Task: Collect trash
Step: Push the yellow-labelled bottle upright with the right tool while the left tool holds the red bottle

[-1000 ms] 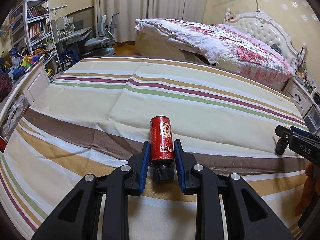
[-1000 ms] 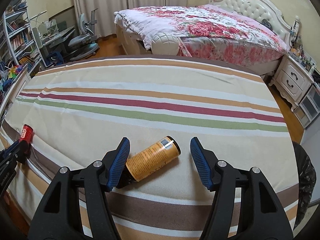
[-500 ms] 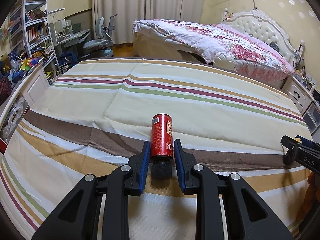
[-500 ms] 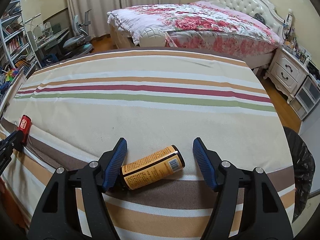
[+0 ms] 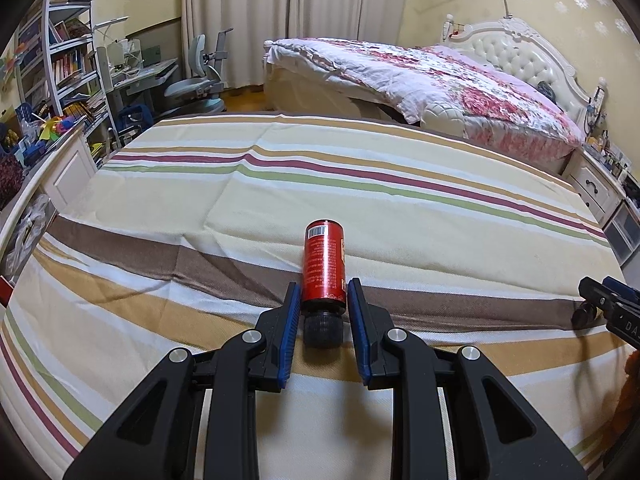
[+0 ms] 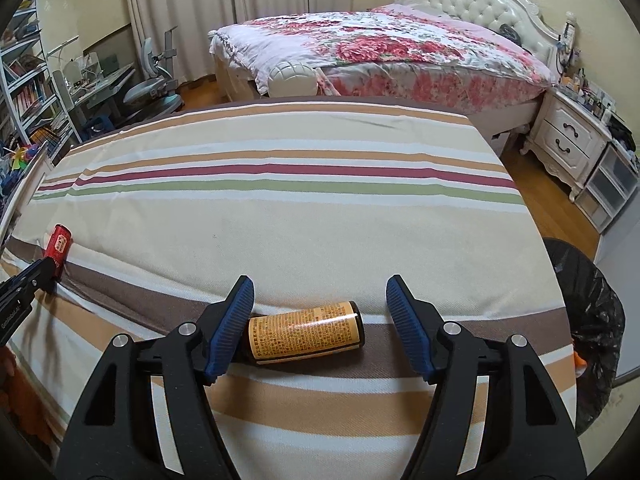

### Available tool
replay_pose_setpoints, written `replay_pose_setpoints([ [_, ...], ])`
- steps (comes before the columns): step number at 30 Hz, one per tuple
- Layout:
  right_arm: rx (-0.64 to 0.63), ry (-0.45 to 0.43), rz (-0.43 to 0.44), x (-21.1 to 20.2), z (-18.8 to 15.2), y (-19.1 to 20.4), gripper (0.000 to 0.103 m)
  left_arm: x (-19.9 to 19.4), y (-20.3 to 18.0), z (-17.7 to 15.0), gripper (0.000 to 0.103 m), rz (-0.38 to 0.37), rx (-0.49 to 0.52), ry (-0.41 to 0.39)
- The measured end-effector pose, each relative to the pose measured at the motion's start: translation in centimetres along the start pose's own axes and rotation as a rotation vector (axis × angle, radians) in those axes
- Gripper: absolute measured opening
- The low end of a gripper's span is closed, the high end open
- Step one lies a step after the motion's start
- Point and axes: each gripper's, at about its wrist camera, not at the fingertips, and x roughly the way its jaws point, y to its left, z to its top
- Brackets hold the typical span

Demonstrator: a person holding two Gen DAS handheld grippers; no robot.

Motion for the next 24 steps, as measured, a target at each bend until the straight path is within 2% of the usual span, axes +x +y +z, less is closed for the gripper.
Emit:
replay_pose_setpoints([
  [24,0.038,0.012,-0.037,-2.2,-3.4,-2.8,0.068,-1.1,-1.5,-1.2,0.026,-0.022,0.023,0.000],
])
